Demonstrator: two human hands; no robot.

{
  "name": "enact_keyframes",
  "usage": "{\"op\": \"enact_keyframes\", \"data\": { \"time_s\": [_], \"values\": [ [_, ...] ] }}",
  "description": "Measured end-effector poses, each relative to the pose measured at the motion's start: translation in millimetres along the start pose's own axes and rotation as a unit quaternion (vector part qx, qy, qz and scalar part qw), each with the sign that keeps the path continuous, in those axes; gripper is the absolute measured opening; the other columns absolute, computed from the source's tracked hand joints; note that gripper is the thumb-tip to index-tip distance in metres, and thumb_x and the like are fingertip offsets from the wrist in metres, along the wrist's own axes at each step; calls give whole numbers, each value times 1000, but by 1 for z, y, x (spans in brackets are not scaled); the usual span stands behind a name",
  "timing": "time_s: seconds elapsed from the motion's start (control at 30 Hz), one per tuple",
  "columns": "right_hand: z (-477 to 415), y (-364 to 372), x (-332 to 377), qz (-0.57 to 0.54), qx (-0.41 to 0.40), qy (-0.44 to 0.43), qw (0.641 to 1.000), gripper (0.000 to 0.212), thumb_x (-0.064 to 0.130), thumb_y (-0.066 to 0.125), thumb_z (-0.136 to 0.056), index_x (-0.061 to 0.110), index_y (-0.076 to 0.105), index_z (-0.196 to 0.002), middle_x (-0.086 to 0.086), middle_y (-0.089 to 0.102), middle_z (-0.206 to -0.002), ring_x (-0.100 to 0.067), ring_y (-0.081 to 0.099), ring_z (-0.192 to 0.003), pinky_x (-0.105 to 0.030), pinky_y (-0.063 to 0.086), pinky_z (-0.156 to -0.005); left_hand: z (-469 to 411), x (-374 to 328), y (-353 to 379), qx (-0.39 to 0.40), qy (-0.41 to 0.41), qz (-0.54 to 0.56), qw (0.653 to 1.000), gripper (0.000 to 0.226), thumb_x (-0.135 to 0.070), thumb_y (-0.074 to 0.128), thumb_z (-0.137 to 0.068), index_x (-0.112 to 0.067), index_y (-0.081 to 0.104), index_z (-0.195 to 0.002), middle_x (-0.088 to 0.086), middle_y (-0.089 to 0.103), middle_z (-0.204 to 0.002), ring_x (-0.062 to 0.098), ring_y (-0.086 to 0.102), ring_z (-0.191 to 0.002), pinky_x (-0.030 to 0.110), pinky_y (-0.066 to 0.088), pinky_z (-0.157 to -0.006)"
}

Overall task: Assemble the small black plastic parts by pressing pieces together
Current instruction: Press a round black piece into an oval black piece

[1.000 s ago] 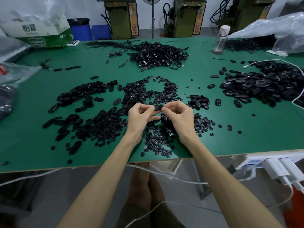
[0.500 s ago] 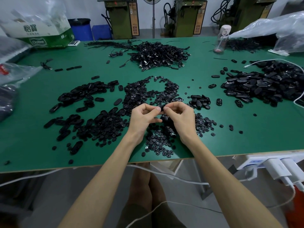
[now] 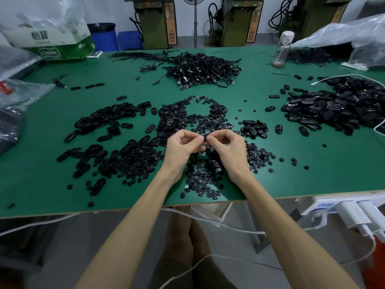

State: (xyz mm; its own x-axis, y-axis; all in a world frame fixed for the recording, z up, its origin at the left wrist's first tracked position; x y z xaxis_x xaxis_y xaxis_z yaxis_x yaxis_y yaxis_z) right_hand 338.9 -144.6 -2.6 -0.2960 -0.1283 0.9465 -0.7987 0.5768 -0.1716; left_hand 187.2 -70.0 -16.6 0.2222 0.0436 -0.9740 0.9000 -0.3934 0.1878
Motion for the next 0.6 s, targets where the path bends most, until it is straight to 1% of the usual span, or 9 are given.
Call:
{"op": "enact_keyframes", "data": {
  "time_s": [0.07,0.13,0.17,0.3,0.43,0.6],
  "values": [
    [1,-1,2,6,-1,-1,1000,5,20,78,-91,17,74,-91,4,74,-84,0,63,-73,-14,49,-69,0,0,0,-1,3,2,1000,13,-3,75,-92,2,67,-101,12,78,-91,28,77,-91,30,62,-79],
    [2,0,6,26,3,-11,1000,5,19,77,-91,16,73,-91,2,73,-84,-4,63,-76,-19,51,-71,-1,0,0,1,5,1,1000,17,-1,74,-93,2,67,-108,11,78,-94,28,77,-91,31,62,-79],
    [3,1,9,37,8,-20,999,4,17,76,-92,15,73,-91,2,72,-84,-5,63,-77,-19,50,-72,-1,0,0,4,7,-5,1000,18,-1,73,-93,0,69,-111,11,78,-96,27,77,-92,31,61,-80],
    [7,8,20,68,37,-50,996,2,10,74,-92,11,72,-92,1,72,-86,-7,64,-79,-15,48,-73,-3,2,-1,8,14,-45,999,16,-1,71,-94,-4,76,-109,10,79,-99,23,76,-95,33,61,-85],
    [8,12,24,93,50,-62,992,8,5,69,-93,11,74,-95,-2,73,-93,-14,67,-88,-24,53,-79,-5,3,-6,-11,14,-40,999,17,0,70,-95,2,74,-112,15,78,-100,23,76,-92,30,61,-81],
    [8,12,23,93,48,-59,993,15,0,65,-92,12,73,-97,-2,72,-93,-14,67,-88,-27,55,-78,-2,0,-4,-12,18,-49,999,20,1,71,-94,4,72,-113,15,78,-99,22,76,-89,29,61,-80]
  ]
}}
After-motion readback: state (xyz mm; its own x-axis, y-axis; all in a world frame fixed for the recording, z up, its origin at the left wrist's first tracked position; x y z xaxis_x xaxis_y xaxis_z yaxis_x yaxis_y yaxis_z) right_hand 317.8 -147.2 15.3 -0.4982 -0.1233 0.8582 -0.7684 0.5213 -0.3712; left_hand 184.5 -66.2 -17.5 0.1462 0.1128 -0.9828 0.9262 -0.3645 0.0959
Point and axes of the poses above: each hand's wrist, its own z-axis away from the middle knuckle, its own y-axis out of the palm, x = y × z, the point moved 9 cm from there along -z, towards the middle knuckle
